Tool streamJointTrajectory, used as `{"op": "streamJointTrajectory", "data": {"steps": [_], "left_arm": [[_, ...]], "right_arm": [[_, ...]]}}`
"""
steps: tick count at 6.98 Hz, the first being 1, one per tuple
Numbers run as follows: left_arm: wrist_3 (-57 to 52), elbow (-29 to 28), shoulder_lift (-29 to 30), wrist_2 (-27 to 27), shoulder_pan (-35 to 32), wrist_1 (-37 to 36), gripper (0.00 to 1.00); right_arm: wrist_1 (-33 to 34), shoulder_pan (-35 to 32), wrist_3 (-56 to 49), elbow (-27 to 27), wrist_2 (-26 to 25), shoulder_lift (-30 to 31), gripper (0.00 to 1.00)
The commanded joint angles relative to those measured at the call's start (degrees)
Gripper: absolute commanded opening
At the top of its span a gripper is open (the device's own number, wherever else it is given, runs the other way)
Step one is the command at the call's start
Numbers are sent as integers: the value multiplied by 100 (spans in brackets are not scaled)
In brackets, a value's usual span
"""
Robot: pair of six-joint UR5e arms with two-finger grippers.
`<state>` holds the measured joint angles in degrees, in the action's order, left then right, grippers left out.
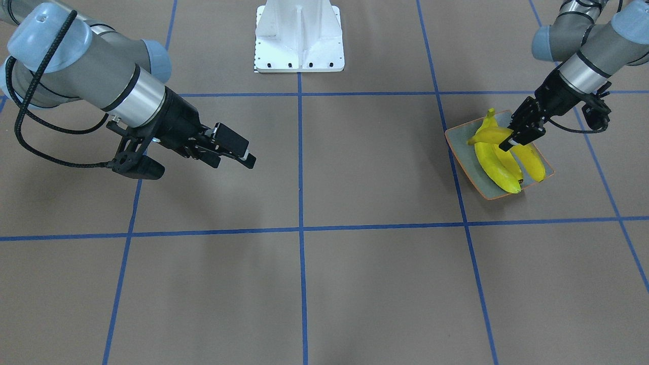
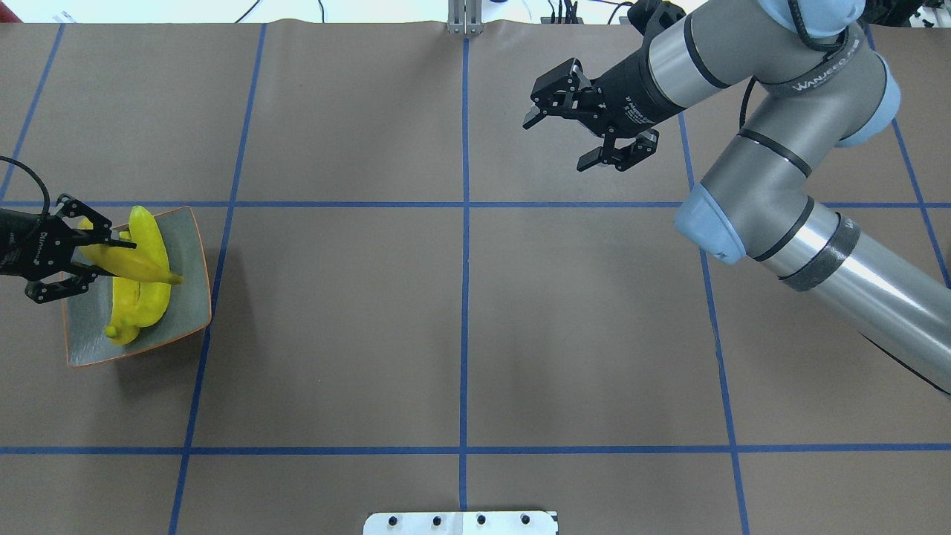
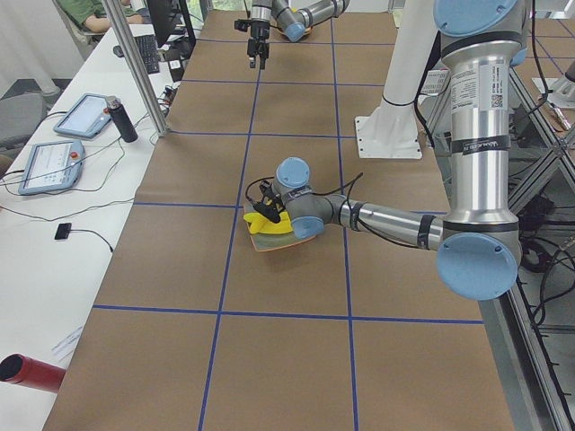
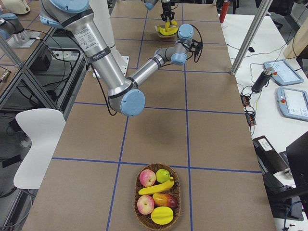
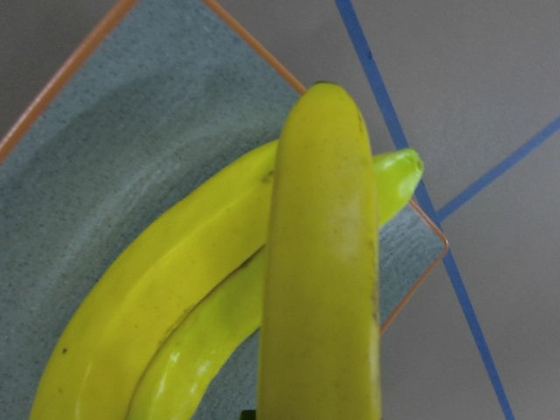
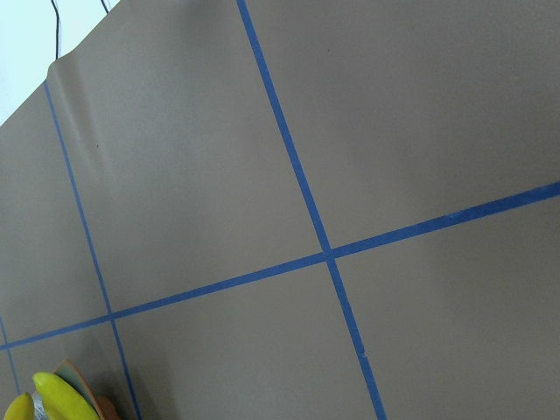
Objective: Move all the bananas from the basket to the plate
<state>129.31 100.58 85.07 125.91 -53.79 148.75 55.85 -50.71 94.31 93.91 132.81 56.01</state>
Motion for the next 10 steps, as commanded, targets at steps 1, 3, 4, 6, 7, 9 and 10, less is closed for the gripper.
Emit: {"op": "streamJointTrajectory", "data": {"steps": [1, 3, 4, 6, 7, 9, 10], "left_arm": [[85, -30, -25, -362, 8, 222, 99], [76, -30, -25, -392, 8, 233, 100], [42, 5, -16, -392, 17, 242, 100], [15, 40, 53, -348, 8, 233, 100], [-11, 171, 89, -304, 17, 198, 100], [-46, 251, 683, -137, -192, -238, 100], [-621, 321, 1122, -145, -237, -929, 100]], "right_arm": [[5, 0, 0, -4, -1, 6, 100], [5, 0, 0, -4, -1, 15, 100], [5, -9, -9, -4, -1, 15, 100], [5, -9, -9, -4, -1, 32, 100], [-4, -17, -18, -4, 7, 32, 100], [-4, -244, -157, 31, 51, 233, 100], [14, -429, -637, 40, 104, 461, 100]]}}
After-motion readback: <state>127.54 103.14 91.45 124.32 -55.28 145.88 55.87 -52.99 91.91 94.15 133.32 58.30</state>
